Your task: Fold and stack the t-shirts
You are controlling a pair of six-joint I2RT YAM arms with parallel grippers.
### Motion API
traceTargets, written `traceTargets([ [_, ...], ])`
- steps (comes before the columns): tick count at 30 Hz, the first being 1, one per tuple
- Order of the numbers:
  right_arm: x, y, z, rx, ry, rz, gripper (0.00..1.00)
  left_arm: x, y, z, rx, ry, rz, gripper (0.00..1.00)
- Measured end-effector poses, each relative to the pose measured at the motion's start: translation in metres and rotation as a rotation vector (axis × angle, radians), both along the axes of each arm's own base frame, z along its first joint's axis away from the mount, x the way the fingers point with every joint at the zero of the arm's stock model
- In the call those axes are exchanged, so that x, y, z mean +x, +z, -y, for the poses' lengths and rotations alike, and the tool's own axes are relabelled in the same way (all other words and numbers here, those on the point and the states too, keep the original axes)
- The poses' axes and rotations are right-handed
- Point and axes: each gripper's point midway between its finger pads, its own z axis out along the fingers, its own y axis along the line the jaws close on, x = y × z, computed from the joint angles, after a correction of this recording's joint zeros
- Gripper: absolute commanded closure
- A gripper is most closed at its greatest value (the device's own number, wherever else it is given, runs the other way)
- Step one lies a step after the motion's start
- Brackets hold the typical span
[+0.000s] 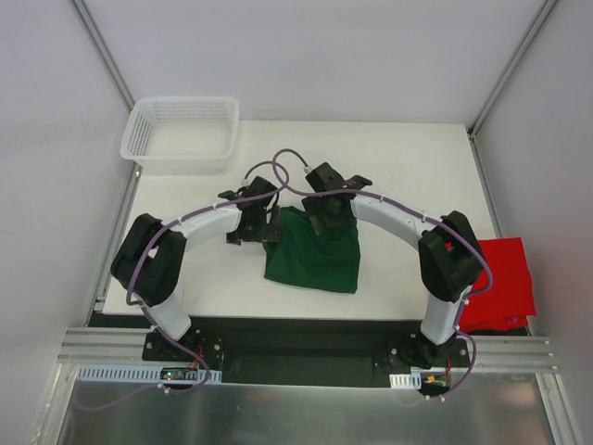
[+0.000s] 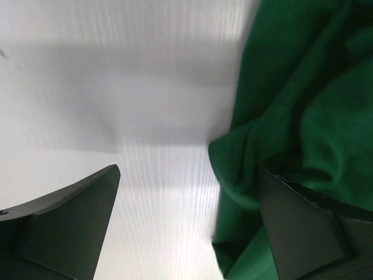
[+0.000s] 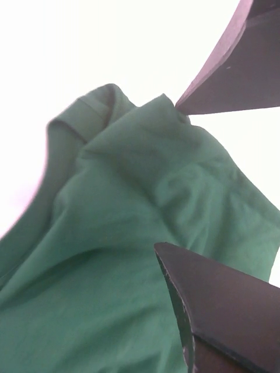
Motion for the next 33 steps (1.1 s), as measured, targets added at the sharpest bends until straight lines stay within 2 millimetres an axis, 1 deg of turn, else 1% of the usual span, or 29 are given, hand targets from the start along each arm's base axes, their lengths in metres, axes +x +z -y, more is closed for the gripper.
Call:
traceTargets([
  [4, 0.01, 0.011, -0.013, 0.039, 0.024, 0.044, 0.02, -0.024, 0.022, 0.0, -0.029, -0.016, 0.031, 0.01],
  [6, 0.015, 0.015, -0.018, 0.056, 0.033, 0.063, 0.01, -0.032, 0.033, 0.0, -0.047, -0.022, 0.052, 0.01],
  [8, 0.02, 0.019, -0.025, 0.082, 0.045, 0.084, 0.03, -0.04, 0.042, -0.001, -0.067, -0.022, 0.071, 0.01],
  [12, 0.029, 0.027, -0.039, 0.115, 0.079, 0.125, 0.02, -0.055, 0.051, -0.004, -0.097, -0.007, 0.089, 0.01],
  [14, 0.036, 0.035, -0.05, 0.126, 0.095, 0.149, 0.02, -0.063, 0.051, -0.004, -0.104, -0.006, 0.089, 0.01],
  [16, 0.042, 0.042, -0.064, 0.162, 0.122, 0.173, 0.04, -0.072, 0.047, -0.002, -0.108, -0.003, 0.078, 0.01],
  [17, 0.045, 0.043, -0.071, 0.181, 0.137, 0.179, 0.07, -0.076, 0.044, -0.002, -0.105, 0.002, 0.068, 0.01],
  [18, 0.046, 0.042, -0.078, 0.201, 0.154, 0.18, 0.12, -0.079, 0.041, -0.002, -0.101, 0.001, 0.058, 0.01],
  [20, 0.048, 0.037, -0.089, 0.228, 0.182, 0.171, 0.18, -0.087, 0.034, 0.0, -0.091, 0.003, 0.038, 0.01],
  [21, 0.049, 0.032, -0.095, 0.242, 0.198, 0.159, 0.22, -0.089, 0.031, 0.001, -0.086, 0.006, 0.031, 0.01],
  [23, 0.049, 0.02, -0.106, 0.264, 0.226, 0.131, 0.25, -0.093, 0.027, 0.004, -0.075, 0.005, 0.021, 0.01],
  [24, 0.049, 0.014, -0.11, 0.272, 0.238, 0.113, 0.32, -0.094, 0.024, 0.005, -0.071, 0.005, 0.016, 0.01],
  [26, 0.046, 0.002, -0.115, 0.28, 0.26, 0.079, 0.33, -0.096, 0.022, 0.006, -0.067, 0.008, 0.009, 0.01],
  [29, 0.042, -0.006, -0.125, 0.307, 0.293, 0.038, 0.42, -0.096, 0.019, 0.005, -0.064, 0.018, 0.009, 0.01],
  [31, 0.04, -0.005, -0.13, 0.326, 0.309, 0.027, 0.41, -0.095, 0.018, 0.005, -0.059, 0.02, 0.008, 0.01],
  [33, 0.04, 0.0, -0.134, 0.345, 0.32, 0.028, 0.37, -0.095, 0.015, 0.005, -0.053, 0.02, 0.002, 0.01],
])
